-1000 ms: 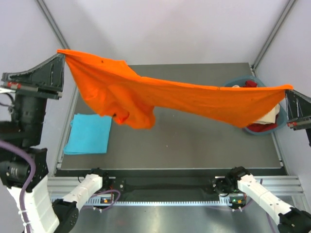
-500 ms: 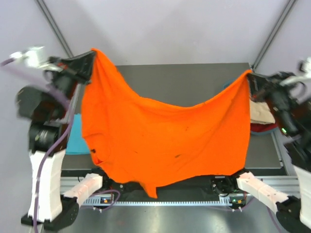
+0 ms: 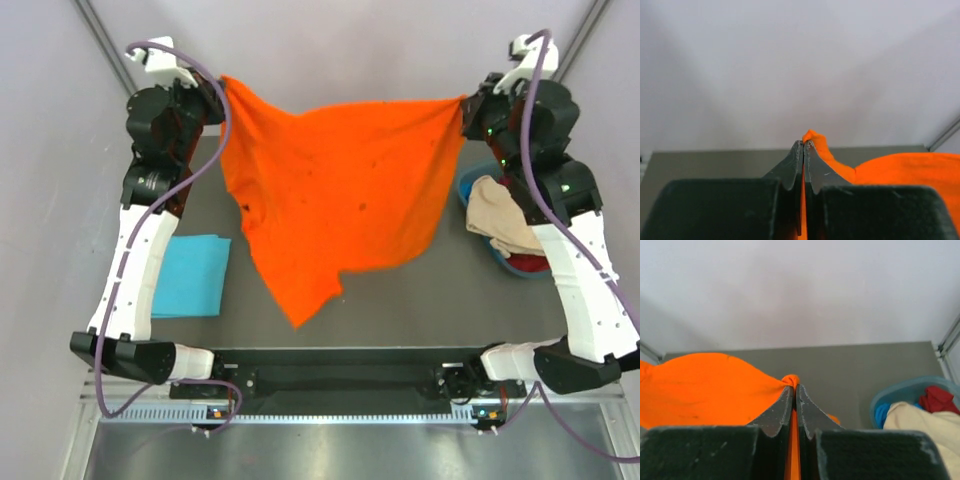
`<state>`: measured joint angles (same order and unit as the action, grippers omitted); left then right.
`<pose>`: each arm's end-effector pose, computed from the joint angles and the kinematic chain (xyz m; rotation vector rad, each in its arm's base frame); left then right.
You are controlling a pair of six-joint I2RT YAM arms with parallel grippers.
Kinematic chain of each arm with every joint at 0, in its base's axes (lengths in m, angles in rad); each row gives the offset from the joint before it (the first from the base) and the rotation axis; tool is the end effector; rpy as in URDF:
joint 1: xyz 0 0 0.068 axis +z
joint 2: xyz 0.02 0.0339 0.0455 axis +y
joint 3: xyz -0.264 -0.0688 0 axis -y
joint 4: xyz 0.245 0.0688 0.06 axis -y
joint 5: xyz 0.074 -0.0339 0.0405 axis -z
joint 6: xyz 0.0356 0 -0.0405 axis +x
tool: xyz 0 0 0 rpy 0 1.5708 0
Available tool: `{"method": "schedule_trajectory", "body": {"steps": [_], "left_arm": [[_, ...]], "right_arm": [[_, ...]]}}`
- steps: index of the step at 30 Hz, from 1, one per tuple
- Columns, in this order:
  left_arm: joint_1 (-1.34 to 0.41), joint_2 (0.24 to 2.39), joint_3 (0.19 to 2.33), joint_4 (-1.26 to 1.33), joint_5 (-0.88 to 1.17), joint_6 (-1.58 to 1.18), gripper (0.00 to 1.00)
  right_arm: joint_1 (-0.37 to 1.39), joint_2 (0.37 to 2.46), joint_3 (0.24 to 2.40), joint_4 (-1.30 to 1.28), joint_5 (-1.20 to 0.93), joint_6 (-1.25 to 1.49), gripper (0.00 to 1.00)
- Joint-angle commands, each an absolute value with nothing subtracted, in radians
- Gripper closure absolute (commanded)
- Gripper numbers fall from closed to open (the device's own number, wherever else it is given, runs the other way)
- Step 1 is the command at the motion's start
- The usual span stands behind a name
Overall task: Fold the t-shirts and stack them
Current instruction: Flatten the tshirt out
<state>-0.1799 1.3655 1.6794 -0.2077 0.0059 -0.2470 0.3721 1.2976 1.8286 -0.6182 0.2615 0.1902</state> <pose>0.2850 -0.0520 0.5163 -0.0446 1.4736 -0.3516 0.2247 0.0778 0.5341 0.0481 1.6586 0.2107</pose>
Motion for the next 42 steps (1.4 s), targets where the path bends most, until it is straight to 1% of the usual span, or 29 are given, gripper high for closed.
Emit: {"method": "schedule_trajectory", "body": {"steps": [1,10,16,17,22,25,29,32,34,35,36,37,38,39,42], "left_arm": [[-0.179,1.279,1.767,-0.021,-0.028,-0.196,1.00],[-0.181,1.037,1.609,0.014,-0.005,-0.195,1.00],[-0.179,0.914,1.631,-0.063,-0.005,-0.216,1.00],[-0.179,0.896,1.643,-0.075,0.024,-0.221,1.00],[-0.181,0.876,1.741,-0.143,0.041,-0.207,1.00],[-0.181,0.896,1.799,-0.149,0.037,-0.178,1.00],[-0.179,0.992,1.813,-0.135,0.015,-0.112,1.00],[-0.179,1.087,1.746,-0.112,-0.025,-0.071,1.00],[-0.181,1.114,1.636,-0.045,-0.005,-0.064,1.00],[-0.179,1.129,1.588,-0.011,-0.005,-0.055,1.00],[-0.181,1.132,1.541,0.026,-0.006,-0.052,1.00],[-0.179,1.138,1.455,0.072,-0.020,-0.045,1.00],[-0.179,1.153,1.415,0.090,-0.049,-0.035,1.00],[-0.179,1.166,1.338,0.110,-0.061,-0.034,1.00],[-0.176,1.248,1.237,0.216,-0.072,-0.011,1.00]], "right_arm": [[0.348,1.278,1.968,-0.597,0.299,0.175,1.00],[0.348,1.053,1.804,-0.621,0.216,0.202,1.00],[0.348,0.907,1.790,-0.702,0.213,0.242,1.00],[0.348,0.879,1.796,-0.724,0.206,0.247,1.00],[0.348,0.819,1.845,-0.761,0.193,0.275,1.00],[0.348,0.811,1.882,-0.759,0.230,0.262,1.00],[0.351,0.905,1.913,-0.740,0.331,0.209,1.00],[0.350,0.972,1.833,-0.646,0.380,0.172,1.00],[0.350,1.002,1.735,-0.606,0.374,0.176,1.00],[0.348,1.015,1.694,-0.554,0.350,0.184,1.00],[0.348,1.017,1.598,-0.520,0.338,0.199,1.00],[0.344,1.014,1.544,-0.481,0.324,0.202,1.00],[0.339,1.017,1.487,-0.394,0.286,0.209,1.00],[0.319,1.023,1.386,-0.350,0.264,0.218,1.00],[0.275,1.118,1.228,-0.188,0.169,0.245,1.00]]}}
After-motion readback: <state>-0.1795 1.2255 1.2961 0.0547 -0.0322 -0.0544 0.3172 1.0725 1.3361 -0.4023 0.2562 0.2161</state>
